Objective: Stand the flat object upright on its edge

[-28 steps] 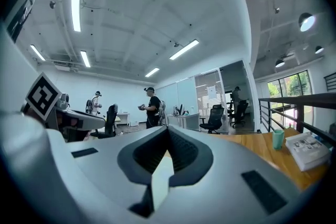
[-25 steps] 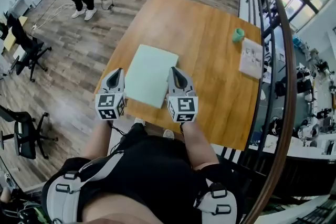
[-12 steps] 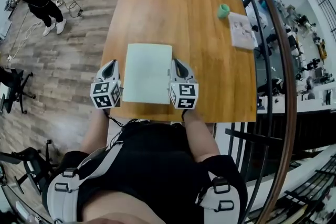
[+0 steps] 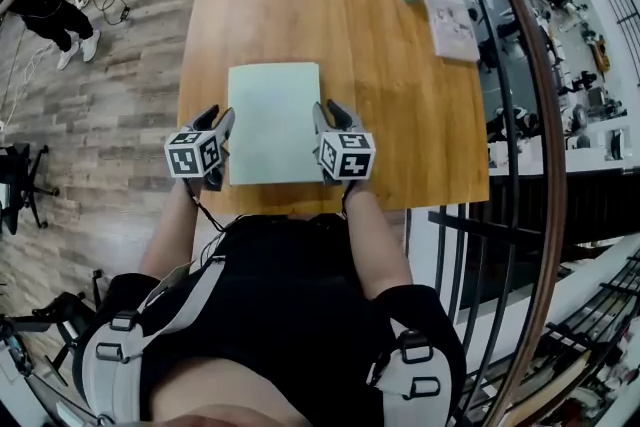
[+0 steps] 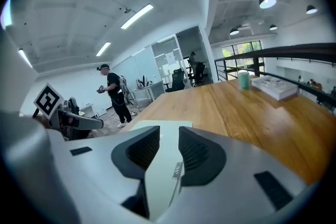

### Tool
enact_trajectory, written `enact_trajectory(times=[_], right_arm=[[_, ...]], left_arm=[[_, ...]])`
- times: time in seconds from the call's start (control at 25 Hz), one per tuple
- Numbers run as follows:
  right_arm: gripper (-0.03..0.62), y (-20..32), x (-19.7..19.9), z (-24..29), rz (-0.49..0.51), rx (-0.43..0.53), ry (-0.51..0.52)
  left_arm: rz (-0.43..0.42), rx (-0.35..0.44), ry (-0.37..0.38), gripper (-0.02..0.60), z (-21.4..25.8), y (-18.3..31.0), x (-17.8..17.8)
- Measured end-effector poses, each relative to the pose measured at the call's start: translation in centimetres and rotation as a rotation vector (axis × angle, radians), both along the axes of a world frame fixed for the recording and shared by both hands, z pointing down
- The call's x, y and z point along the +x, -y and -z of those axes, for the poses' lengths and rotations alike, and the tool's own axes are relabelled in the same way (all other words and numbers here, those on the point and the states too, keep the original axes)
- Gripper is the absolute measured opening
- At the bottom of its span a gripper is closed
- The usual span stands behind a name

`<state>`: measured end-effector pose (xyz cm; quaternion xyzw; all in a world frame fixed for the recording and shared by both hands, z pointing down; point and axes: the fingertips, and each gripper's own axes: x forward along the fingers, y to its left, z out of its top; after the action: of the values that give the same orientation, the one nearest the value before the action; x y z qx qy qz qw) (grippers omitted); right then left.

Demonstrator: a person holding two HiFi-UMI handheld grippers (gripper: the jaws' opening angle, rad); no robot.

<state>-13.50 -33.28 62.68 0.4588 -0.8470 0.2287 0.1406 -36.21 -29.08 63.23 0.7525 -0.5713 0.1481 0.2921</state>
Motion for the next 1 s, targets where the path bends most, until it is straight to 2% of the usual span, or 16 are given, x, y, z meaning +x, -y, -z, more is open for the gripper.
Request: enact_trajectory(times=[0.08,0.2,0.4,0.56,0.68,0.92,1.0], right_arm=[[0.111,0.0,0.2,-1.7,-0.006,-0.056,0.000],[0.148,0.0,0.6,-4.3,-0.005,-0.137,-0.007],[0.194,-0.2,0.9,-7.9,0.006,-0.236,-0.040],[0.206,-0.2,0.9,-10.0,0.006,-0.296,-0.049],[0.207,0.0,0.7,-11.0,-0.004,-0.347,-0.010],[0.206,-0.3,0.5,-11.9,0.001,-0.452,0.107],[0.173,-0.5,0.3,-12.0,0.014,-0.469,0.125]], left_arm=[[-0.022,-0.045,-0.018,0.172,-1.5,0.1,0.1],[-0.026,-0.114,-0.056,0.199,-3.8,0.1,0.0],[0.004,-0.209,-0.118,0.219,-6.9,0.0,-0.6],[-0.002,-0.266,-0.147,0.224,-9.0,-0.3,-0.3],[-0.014,-0.284,-0.157,0.224,-9.9,-0.2,-0.1],[-0.004,-0.311,-0.250,0.222,-10.7,-0.4,0.3],[0.003,-0.323,-0.278,0.213,-11.1,-0.5,0.4]])
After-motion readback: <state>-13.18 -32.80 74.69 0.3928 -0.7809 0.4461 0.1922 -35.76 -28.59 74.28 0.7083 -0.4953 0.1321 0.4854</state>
